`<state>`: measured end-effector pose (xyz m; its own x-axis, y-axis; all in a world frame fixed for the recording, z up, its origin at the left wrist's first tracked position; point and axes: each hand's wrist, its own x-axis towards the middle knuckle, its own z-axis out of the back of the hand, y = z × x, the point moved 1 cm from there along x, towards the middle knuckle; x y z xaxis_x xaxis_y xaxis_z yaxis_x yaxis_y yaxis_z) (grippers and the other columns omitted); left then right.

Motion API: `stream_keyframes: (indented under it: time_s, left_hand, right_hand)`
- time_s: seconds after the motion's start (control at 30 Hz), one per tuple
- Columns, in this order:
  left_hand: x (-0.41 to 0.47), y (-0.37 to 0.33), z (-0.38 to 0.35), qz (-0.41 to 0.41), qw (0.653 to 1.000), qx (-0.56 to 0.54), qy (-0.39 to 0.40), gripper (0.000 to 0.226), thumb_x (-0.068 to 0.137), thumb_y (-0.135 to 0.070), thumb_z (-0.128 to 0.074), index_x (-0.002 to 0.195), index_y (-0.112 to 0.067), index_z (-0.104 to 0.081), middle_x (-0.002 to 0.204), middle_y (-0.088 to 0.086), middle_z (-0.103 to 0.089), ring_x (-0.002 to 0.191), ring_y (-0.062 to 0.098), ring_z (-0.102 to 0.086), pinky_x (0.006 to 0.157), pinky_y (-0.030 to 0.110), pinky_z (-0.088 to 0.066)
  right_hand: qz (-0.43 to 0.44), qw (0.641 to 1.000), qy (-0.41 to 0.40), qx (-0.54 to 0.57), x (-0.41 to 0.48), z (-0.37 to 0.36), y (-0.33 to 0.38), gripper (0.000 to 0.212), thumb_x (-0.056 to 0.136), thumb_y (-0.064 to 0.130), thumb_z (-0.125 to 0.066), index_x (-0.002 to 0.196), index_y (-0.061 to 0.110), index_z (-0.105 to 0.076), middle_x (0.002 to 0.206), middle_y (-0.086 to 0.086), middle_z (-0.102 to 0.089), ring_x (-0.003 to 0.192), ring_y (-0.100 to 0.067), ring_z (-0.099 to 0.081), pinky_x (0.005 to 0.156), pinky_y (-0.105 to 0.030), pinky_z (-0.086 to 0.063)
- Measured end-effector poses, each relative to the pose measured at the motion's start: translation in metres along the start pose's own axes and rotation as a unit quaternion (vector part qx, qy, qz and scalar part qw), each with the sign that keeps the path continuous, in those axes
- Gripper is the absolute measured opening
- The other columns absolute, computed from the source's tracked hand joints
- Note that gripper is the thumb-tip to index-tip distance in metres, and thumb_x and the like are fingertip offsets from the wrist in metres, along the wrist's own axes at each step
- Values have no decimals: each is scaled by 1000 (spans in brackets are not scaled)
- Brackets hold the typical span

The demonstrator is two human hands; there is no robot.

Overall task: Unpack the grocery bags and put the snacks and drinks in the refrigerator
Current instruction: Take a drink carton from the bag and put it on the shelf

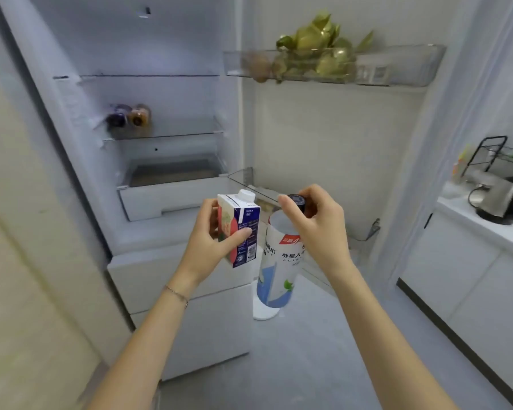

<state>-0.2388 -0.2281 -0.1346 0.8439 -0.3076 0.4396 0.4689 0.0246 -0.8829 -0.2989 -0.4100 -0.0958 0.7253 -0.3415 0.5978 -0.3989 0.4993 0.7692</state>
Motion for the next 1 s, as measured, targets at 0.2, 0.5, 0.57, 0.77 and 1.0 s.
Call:
stream_keyframes:
  time_s: [0.2,0.5,0.57,0.77,1.0]
  left_hand:
    - [39,19,65,10,998,6,-60,46,78,-26,-72,117,-26,-46,116,-8,-63,103,9,-63,79,26,-57]
    - [125,41,139,-10,988,36,-150,43,81,-22,-72,115,-29,-48,116,-5,-62,104,8,-63,82,25,-55]
    - [143,43,155,-20,985,47,-163,42,83,-18,-72,115,-30,-48,115,-5,-63,103,9,-63,83,26,-55]
    - [190,46,197,-38,977,59,-202,48,81,-26,-74,121,-28,-46,121,-3,-60,108,10,-61,82,27,-55]
    - [244,58,233,-54,971,44,-227,62,74,-35,-68,129,-20,-42,125,-1,-58,111,15,-61,81,25,-57]
  right_hand:
    - [15,998,58,33,56,-85,6,36,86,38,-69,73,10,-51,60,4,-48,54,-2,-41,50,-14,-36]
    - [61,987,91,118,149,-189,1,38,86,43,-66,80,7,-54,69,-7,-55,61,-14,-47,59,-28,-44]
    - [75,984,89,135,169,-209,2,39,86,41,-67,79,6,-53,66,-6,-52,60,-8,-44,57,-26,-41]
    - [112,977,60,169,223,-259,15,34,87,38,-67,70,15,-48,60,12,-44,56,-2,-40,54,-14,-35]
    - [141,973,10,183,275,-302,24,32,88,36,-67,75,12,-51,62,12,-46,58,-2,-42,56,-15,-36]
